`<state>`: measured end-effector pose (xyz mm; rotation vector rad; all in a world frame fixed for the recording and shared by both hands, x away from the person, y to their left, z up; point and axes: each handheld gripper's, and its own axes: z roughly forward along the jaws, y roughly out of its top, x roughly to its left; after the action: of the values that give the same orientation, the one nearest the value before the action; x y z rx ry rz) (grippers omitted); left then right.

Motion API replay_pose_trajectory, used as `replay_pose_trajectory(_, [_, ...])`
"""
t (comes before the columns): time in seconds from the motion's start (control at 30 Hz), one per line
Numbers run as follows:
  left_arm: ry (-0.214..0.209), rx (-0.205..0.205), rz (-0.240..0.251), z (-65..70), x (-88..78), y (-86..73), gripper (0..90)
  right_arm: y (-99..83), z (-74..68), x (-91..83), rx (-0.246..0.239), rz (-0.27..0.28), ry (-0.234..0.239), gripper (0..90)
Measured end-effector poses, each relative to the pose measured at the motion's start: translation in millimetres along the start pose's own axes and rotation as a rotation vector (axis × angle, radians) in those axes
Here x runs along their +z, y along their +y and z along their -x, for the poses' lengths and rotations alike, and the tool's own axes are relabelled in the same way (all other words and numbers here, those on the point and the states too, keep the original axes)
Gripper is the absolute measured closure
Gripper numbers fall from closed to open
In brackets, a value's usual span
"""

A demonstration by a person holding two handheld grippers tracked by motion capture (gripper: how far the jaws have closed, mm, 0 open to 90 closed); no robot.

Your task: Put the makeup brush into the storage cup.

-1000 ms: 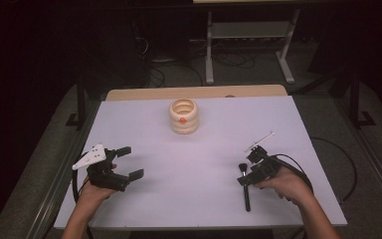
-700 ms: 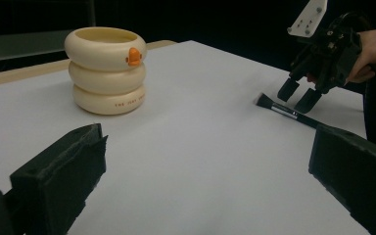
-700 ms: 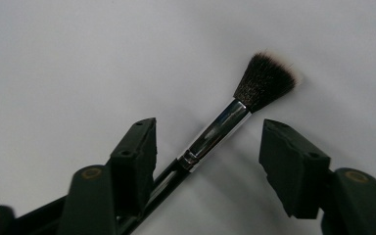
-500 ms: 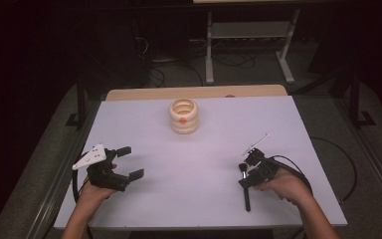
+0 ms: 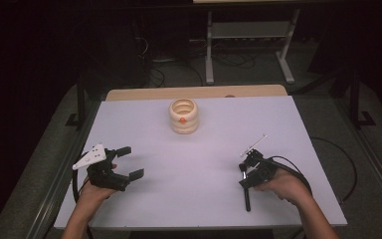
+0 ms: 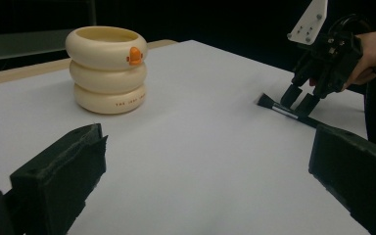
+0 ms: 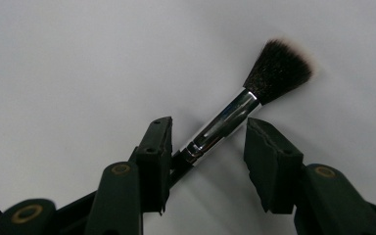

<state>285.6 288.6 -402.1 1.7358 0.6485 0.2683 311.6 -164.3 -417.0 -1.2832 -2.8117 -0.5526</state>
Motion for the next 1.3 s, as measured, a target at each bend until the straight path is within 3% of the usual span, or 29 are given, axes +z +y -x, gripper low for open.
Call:
replay_pose_trajectory(0.43, [0.0,0.003,-0.002,-0.2,-0.4,0.2,0.0,0.2,0.4,2.4,-0.015,-0.022,-0.032,60.1])
replay_pose_trajectory(1.3, [0.001,0.005,0.0,0.0,-0.9,0.6,0.0,-1.1,4.5,2.3,-0.016,-0.038,-0.05,74.1])
